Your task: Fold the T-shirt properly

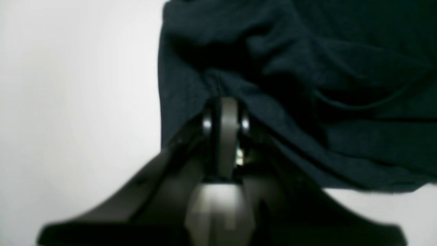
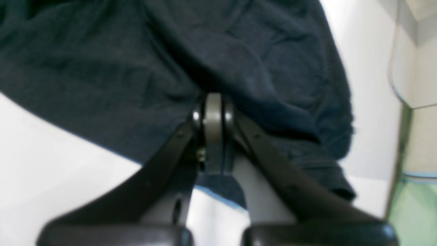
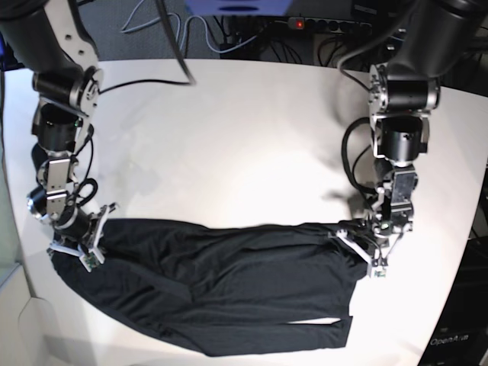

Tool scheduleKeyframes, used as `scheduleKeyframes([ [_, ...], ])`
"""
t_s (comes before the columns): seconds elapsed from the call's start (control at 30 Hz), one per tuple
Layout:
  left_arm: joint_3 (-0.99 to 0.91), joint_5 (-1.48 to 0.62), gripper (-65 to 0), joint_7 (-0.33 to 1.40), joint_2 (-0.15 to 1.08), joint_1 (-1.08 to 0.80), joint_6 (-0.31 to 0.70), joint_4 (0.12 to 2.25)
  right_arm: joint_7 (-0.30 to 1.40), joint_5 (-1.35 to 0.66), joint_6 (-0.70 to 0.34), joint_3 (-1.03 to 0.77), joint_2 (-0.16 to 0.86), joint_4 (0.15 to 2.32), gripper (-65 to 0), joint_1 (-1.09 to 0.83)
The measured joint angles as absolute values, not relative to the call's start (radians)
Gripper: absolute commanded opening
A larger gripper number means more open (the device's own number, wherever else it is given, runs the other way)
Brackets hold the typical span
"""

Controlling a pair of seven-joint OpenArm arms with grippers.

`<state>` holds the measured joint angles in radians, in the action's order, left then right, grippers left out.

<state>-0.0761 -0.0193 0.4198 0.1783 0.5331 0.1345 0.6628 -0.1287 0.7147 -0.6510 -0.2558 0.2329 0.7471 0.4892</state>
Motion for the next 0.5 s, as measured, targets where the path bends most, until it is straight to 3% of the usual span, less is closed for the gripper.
scheduleKeyframes([
  [0.5, -0.076, 0.233, -62.6, 0.372, 0.150, 0.496, 0.135, 0.680, -0.161, 0.694, -0.650, -0.256, 0.265, 0.591, -64.9, 0.503],
])
